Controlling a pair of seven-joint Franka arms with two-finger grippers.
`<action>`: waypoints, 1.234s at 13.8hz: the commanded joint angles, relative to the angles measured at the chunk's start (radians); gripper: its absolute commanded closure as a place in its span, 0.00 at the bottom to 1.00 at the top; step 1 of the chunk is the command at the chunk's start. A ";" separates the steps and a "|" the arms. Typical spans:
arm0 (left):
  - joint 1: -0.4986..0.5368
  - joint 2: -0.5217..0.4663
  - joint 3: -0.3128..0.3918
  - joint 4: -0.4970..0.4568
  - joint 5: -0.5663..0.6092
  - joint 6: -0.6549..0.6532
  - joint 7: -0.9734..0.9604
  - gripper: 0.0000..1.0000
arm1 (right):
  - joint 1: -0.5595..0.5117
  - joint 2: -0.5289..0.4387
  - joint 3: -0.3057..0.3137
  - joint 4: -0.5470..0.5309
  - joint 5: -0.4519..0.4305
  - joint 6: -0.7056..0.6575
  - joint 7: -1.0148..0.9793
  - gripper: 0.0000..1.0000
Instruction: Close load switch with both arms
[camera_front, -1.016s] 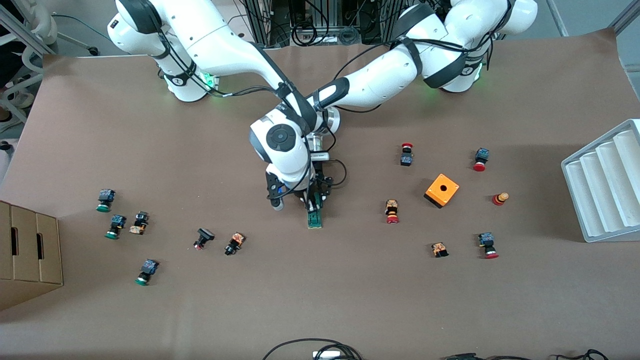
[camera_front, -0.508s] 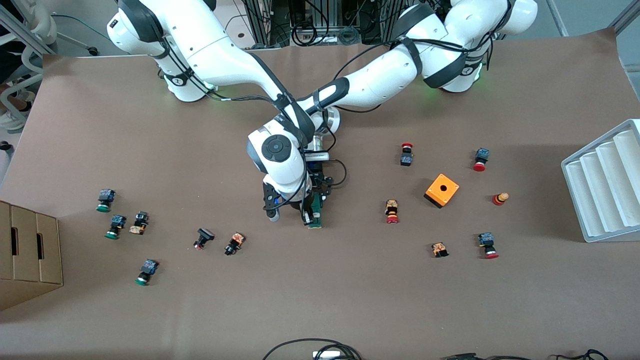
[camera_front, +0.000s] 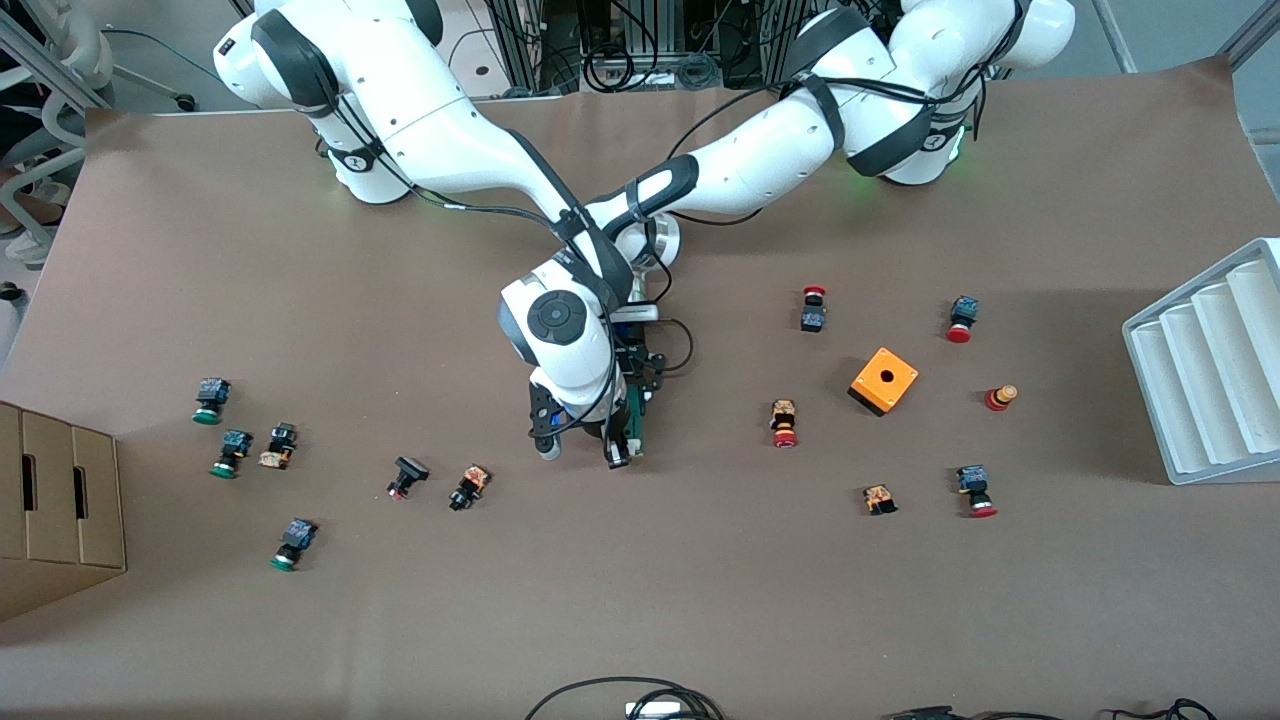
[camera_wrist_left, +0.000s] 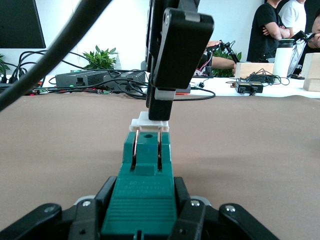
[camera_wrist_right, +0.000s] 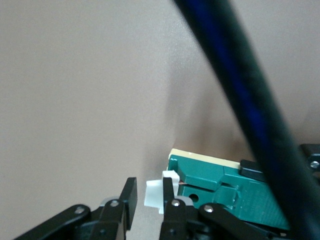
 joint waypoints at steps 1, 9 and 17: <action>-0.002 0.022 0.002 0.030 0.027 0.000 0.009 0.51 | -0.005 0.044 0.002 0.044 -0.027 0.014 0.031 0.72; -0.002 0.024 0.002 0.030 0.027 0.000 0.008 0.51 | -0.027 0.013 0.004 0.044 -0.024 -0.015 0.022 0.60; -0.002 0.022 0.002 0.030 0.024 0.003 0.008 0.44 | -0.114 -0.220 0.005 0.044 0.063 -0.329 -0.231 0.17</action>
